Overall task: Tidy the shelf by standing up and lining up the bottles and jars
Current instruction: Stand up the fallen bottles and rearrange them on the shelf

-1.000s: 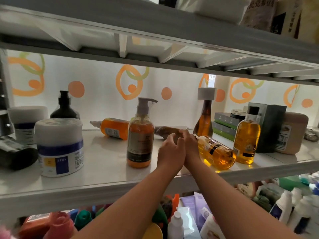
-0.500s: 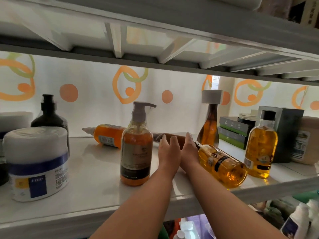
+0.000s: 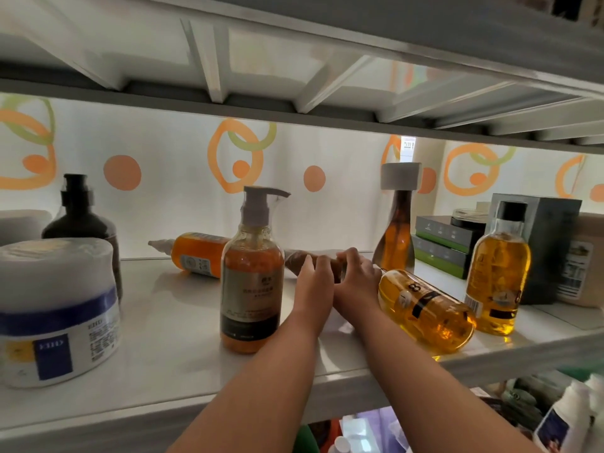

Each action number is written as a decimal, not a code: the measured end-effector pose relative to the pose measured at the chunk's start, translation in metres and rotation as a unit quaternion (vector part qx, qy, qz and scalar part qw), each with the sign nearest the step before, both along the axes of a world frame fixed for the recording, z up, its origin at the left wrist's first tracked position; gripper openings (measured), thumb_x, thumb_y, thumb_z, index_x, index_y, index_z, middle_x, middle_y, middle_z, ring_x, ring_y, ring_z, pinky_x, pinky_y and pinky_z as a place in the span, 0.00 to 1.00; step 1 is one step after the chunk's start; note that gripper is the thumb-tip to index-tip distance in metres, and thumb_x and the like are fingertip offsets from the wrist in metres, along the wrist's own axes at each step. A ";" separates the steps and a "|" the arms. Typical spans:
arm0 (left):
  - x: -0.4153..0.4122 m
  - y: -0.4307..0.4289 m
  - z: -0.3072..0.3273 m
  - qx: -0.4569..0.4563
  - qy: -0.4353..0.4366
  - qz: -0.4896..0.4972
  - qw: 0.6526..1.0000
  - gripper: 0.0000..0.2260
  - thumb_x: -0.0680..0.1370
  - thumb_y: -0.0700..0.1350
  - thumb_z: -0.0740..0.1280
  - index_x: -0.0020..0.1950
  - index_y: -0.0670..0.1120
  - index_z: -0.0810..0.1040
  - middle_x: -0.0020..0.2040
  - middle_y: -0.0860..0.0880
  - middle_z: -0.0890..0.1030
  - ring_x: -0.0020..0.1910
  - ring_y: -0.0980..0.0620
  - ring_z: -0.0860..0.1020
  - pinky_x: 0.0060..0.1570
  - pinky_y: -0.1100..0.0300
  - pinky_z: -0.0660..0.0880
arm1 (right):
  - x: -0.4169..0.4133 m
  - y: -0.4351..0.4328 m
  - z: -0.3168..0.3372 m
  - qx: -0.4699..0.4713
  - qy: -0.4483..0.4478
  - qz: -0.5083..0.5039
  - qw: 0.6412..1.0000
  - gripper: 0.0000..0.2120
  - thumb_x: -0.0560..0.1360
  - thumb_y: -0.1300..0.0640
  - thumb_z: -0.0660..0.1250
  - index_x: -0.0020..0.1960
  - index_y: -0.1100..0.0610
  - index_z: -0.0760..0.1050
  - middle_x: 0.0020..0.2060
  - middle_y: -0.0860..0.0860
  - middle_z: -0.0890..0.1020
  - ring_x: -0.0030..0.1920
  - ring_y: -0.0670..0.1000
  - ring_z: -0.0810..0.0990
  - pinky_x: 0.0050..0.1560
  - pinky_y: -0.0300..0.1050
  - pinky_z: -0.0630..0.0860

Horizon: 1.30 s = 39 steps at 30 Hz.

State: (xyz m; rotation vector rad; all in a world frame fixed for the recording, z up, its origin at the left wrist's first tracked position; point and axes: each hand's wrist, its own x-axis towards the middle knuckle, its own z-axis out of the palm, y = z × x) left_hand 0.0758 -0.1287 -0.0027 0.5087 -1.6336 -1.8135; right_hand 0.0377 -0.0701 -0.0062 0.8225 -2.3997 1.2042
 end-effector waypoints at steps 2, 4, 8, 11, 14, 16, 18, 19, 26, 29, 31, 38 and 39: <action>0.000 -0.001 -0.001 -0.001 0.005 0.003 1.000 0.39 0.61 0.59 0.55 0.69 0.41 0.70 0.63 0.39 0.77 0.63 0.42 0.75 0.65 0.45 0.71 | 0.002 0.002 0.001 -0.022 -0.022 0.026 0.999 0.24 0.69 0.49 0.70 0.60 0.51 0.65 0.66 0.55 0.64 0.63 0.56 0.66 0.57 0.41 0.66; 0.001 -0.001 -0.002 -0.007 -0.001 0.004 1.000 0.38 0.62 0.58 0.55 0.68 0.39 0.70 0.64 0.38 0.76 0.64 0.41 0.74 0.66 0.43 0.70 | 0.004 0.003 0.002 -0.048 -0.041 0.056 0.996 0.23 0.69 0.50 0.72 0.58 0.52 0.65 0.65 0.55 0.62 0.58 0.53 0.68 0.55 0.40 0.69; 0.011 0.000 0.004 -0.019 -0.007 0.009 1.000 0.36 0.64 0.57 0.55 0.67 0.38 0.71 0.63 0.39 0.77 0.64 0.40 0.74 0.65 0.42 0.70 | 0.006 0.003 0.003 -0.062 -0.051 0.067 0.995 0.19 0.69 0.52 0.71 0.52 0.49 0.63 0.64 0.54 0.61 0.54 0.50 0.66 0.52 0.39 0.70; 0.014 -0.001 0.005 -0.017 -0.008 0.009 1.000 0.33 0.65 0.56 0.55 0.65 0.41 0.74 0.57 0.41 0.81 0.59 0.43 0.78 0.63 0.44 0.73 | 0.007 0.000 0.002 -0.067 -0.055 0.083 0.993 0.19 0.70 0.54 0.70 0.54 0.52 0.62 0.64 0.55 0.64 0.53 0.53 0.72 0.50 0.40 0.74; 0.020 0.003 0.009 -0.023 -0.014 -0.003 1.000 0.24 0.70 0.52 0.54 0.58 0.41 0.78 0.51 0.42 0.82 0.54 0.44 0.79 0.59 0.46 0.74 | 0.006 -0.001 0.002 -0.072 -0.048 0.088 0.992 0.18 0.70 0.55 0.69 0.52 0.51 0.62 0.57 0.56 0.71 0.50 0.52 0.74 0.44 0.38 0.72; 0.022 0.005 0.010 -0.020 -0.013 -0.006 1.000 0.23 0.72 0.52 0.55 0.57 0.41 0.77 0.49 0.42 0.81 0.53 0.44 0.79 0.57 0.47 0.74 | 0.005 0.001 0.001 -0.071 -0.041 0.071 0.994 0.17 0.70 0.54 0.69 0.52 0.50 0.63 0.59 0.55 0.69 0.55 0.53 0.72 0.50 0.40 0.72; 0.021 0.004 0.010 -0.006 -0.009 -0.004 1.000 0.26 0.70 0.54 0.55 0.61 0.40 0.75 0.50 0.41 0.79 0.54 0.43 0.78 0.57 0.47 0.73 | 0.006 0.002 0.000 -0.057 -0.022 0.050 0.997 0.17 0.70 0.52 0.70 0.54 0.48 0.65 0.62 0.54 0.66 0.60 0.54 0.69 0.57 0.42 0.71; 0.020 0.004 0.010 0.000 -0.006 -0.001 1.000 0.26 0.71 0.55 0.55 0.63 0.41 0.73 0.51 0.40 0.79 0.55 0.43 0.78 0.58 0.47 0.73 | 0.008 0.003 0.000 -0.045 -0.013 0.045 0.998 0.19 0.70 0.50 0.70 0.56 0.48 0.66 0.62 0.54 0.65 0.62 0.54 0.67 0.58 0.41 0.70; 0.021 0.003 0.011 0.006 0.011 0.035 0.999 0.30 0.66 0.59 0.55 0.64 0.45 0.72 0.55 0.43 0.80 0.55 0.46 0.78 0.62 0.46 0.73 | 0.016 0.005 0.002 -0.015 0.015 0.073 0.997 0.26 0.68 0.47 0.72 0.62 0.47 0.66 0.62 0.55 0.65 0.63 0.56 0.66 0.59 0.40 0.68; 0.021 0.000 0.012 -0.006 0.007 0.059 0.998 0.30 0.66 0.59 0.54 0.63 0.45 0.72 0.55 0.44 0.79 0.56 0.46 0.77 0.62 0.47 0.72 | 0.019 0.005 0.002 -0.008 0.012 0.100 0.995 0.27 0.69 0.49 0.72 0.65 0.47 0.66 0.63 0.55 0.64 0.64 0.56 0.66 0.62 0.43 0.69; 0.023 0.001 0.013 -0.011 0.005 0.056 0.998 0.29 0.67 0.59 0.54 0.63 0.45 0.71 0.55 0.44 0.78 0.56 0.47 0.77 0.62 0.48 0.72 | 0.019 0.004 0.003 -0.003 0.018 0.099 0.995 0.26 0.69 0.49 0.72 0.64 0.48 0.67 0.63 0.55 0.65 0.64 0.56 0.67 0.62 0.43 0.68; 0.020 0.000 0.005 -0.067 0.002 0.091 0.994 0.37 0.66 0.62 0.53 0.74 0.49 0.60 0.69 0.44 0.71 0.68 0.44 0.70 0.67 0.44 0.67 | 0.013 -0.009 0.000 0.023 0.090 0.069 0.993 0.19 0.73 0.52 0.69 0.62 0.53 0.70 0.60 0.55 0.69 0.60 0.53 0.70 0.57 0.40 0.71; 0.019 -0.001 0.005 -0.071 0.001 0.103 0.992 0.36 0.67 0.61 0.52 0.74 0.49 0.59 0.69 0.44 0.71 0.68 0.44 0.70 0.68 0.44 0.67 | 0.011 -0.014 -0.001 0.040 0.105 0.063 0.992 0.18 0.73 0.52 0.68 0.62 0.52 0.70 0.59 0.54 0.70 0.59 0.52 0.69 0.55 0.38 0.70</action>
